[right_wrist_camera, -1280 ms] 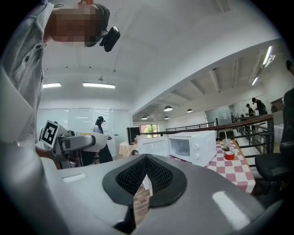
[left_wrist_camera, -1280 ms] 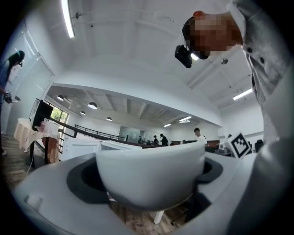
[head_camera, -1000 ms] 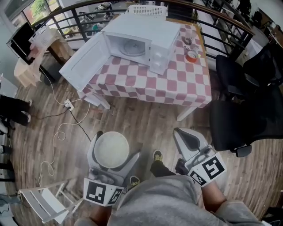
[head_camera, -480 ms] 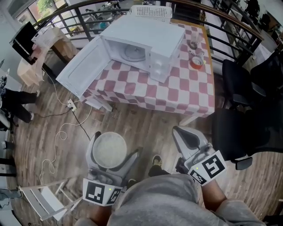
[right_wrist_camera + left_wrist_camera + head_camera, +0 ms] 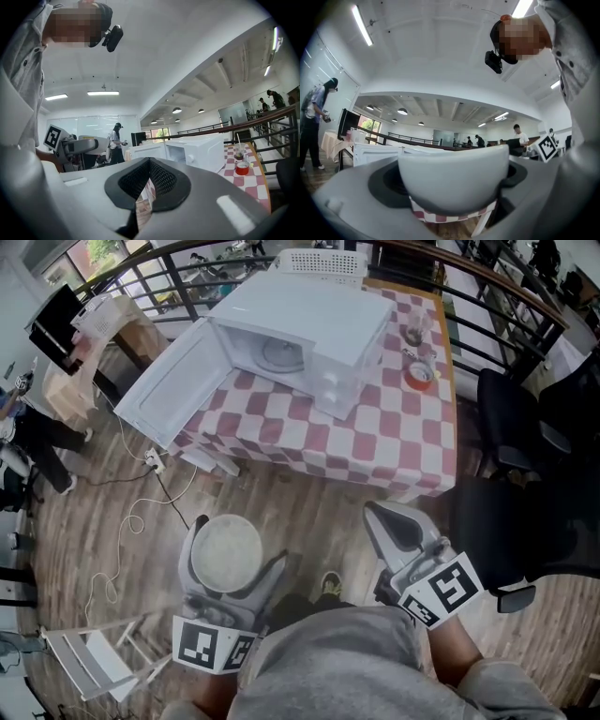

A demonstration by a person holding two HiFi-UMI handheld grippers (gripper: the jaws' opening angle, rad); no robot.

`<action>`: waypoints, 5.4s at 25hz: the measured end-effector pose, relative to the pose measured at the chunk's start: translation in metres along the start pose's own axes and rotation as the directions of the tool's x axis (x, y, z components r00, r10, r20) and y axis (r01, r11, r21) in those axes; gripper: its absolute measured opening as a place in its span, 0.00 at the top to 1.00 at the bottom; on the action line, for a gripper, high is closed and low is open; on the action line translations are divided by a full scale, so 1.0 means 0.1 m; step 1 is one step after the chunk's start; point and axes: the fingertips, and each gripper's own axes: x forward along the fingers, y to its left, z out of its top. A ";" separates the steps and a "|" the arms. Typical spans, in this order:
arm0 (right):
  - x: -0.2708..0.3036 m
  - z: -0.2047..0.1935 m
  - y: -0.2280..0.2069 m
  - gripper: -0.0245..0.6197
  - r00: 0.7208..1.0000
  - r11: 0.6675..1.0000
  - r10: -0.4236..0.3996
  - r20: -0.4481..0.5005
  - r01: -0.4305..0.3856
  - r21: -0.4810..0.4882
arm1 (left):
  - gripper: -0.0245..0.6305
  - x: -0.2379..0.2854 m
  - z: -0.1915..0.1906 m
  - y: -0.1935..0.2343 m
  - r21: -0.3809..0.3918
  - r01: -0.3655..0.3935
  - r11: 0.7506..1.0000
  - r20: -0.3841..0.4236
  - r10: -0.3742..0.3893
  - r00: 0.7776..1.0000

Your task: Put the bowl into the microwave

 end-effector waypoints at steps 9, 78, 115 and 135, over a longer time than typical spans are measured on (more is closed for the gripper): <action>-0.08 0.01 0.02 0.96 1.000 1.000 0.012 0.010 -0.012 -0.008 | 0.15 -0.06 0.04 -0.09 0.023 -0.004 1.000 0.008 0.004 1.000; 2.73 0.33 -0.79 0.96 0.993 0.994 -0.097 -0.069 0.094 -0.046 | 0.15 2.12 -0.10 2.11 -0.053 0.154 0.987 -0.032 -0.155 0.987; 3.29 0.19 -1.09 0.96 0.993 0.995 -0.094 -0.078 0.096 0.030 | 0.15 3.41 -0.97 2.21 -0.011 0.234 0.972 -0.164 -0.232 0.959; 3.79 0.08 -1.37 0.96 0.994 0.995 -0.032 -0.104 0.041 0.089 | 0.15 4.74 -2.28 2.35 0.085 0.281 0.956 -0.392 -0.227 0.891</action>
